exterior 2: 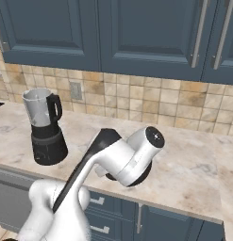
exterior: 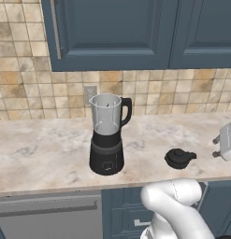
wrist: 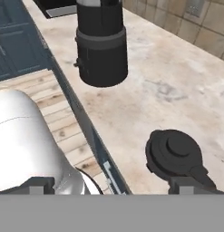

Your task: Grab the garlics from the fridge, place them in the blender, close the lid, and turn on the blender to create a marinade.

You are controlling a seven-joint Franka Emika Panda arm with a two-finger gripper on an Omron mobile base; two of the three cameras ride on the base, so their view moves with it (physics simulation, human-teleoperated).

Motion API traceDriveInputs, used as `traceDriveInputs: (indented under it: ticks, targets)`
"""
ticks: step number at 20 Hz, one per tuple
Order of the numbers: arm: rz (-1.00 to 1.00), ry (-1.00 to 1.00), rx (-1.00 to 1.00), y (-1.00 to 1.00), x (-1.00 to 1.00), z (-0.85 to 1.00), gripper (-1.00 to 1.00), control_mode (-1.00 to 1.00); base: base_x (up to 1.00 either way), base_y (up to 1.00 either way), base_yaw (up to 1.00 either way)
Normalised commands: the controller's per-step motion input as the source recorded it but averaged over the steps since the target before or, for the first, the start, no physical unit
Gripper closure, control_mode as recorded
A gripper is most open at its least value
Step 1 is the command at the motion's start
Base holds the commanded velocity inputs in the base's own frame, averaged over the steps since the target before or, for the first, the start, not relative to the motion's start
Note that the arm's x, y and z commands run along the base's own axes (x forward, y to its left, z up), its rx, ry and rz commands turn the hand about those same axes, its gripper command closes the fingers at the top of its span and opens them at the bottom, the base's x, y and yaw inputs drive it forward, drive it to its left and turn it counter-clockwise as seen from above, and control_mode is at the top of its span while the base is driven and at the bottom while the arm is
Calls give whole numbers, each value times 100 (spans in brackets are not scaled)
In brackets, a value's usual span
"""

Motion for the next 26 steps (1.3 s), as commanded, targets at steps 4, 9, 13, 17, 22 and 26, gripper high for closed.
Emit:
traceDriveInputs:
  ticks: [4,9,13,17,22,26]
  targets:
    - [23,0,0,0,32,-52,-100,-100,0,0,0]
    - [15,-2,0,0,43,-43,-100,-100,0,0,0]
    - [3,-4,-4,-1,39,-47,-100,-100,0,0,0]
    - [0,-5,-5,-15,44,-40,-100,-100,0,0,0]
    - [3,-3,-1,-38,42,-28,-100,-100,0,0,0]
    - [7,0,-1,-19,43,-47,-100,-100,0,0,0]
